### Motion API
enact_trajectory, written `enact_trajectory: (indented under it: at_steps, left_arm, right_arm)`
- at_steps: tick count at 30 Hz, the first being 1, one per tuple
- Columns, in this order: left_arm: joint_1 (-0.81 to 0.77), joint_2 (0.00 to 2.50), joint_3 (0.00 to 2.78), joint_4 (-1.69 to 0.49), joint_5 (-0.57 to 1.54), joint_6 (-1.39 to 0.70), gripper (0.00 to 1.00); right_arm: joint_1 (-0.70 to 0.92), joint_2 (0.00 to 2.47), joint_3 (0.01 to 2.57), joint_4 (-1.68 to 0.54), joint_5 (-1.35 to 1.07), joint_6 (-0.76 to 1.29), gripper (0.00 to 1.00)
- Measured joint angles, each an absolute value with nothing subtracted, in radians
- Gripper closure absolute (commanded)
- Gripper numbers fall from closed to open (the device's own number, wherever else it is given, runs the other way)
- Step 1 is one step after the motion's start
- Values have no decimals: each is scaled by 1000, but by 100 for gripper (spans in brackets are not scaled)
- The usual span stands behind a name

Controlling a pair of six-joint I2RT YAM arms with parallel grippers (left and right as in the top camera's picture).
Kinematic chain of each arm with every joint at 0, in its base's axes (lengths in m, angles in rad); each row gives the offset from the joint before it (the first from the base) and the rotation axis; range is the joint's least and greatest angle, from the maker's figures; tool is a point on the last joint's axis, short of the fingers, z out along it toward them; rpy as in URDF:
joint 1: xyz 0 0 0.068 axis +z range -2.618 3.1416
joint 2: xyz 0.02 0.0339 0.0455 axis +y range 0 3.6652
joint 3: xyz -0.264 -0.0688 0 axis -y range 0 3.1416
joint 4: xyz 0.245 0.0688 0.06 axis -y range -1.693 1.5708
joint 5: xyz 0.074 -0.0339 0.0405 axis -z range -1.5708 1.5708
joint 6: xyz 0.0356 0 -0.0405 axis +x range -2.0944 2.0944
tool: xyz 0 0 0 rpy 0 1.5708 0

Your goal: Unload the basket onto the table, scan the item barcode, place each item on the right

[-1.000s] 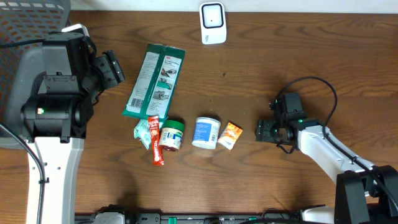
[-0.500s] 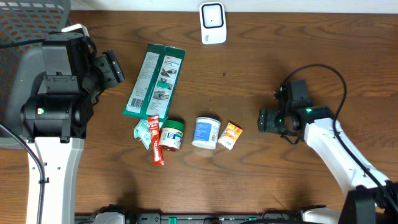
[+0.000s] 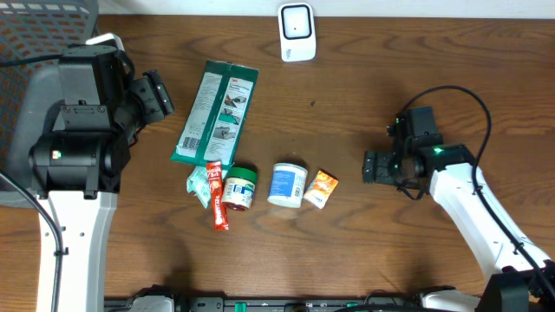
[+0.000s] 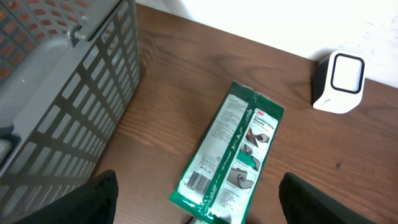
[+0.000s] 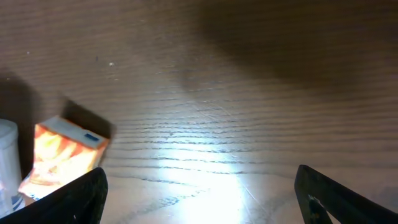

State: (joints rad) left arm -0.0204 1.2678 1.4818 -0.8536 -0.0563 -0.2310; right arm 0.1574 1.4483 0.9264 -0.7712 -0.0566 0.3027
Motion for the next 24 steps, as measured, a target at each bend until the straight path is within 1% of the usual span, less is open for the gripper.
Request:
enact_trajectory:
  at_steps: [4,8,13,22,24]
  left_arm:
    - [-20,1267,1482,-854,-56,-231,20]
    - [-20,1267,1482,-854,-57,-231,20]
    - [-20,1268,1482,-854,-56,-231,20]
    - [-20,1268,1482,-854,-56,-231,20]
    - [-20,1268,1482,-854,-56,-231,20]
  right_arm:
    - [107,1448,926,-790,-51,303,7]
    - [102,1448,923,-784,-49,303,7]
    - [102,1448,867,-724,-49,303,7]
    - [102,1448,794,-667,-74,303,9]
    - [104,1448,789,-662,-90,302,11]
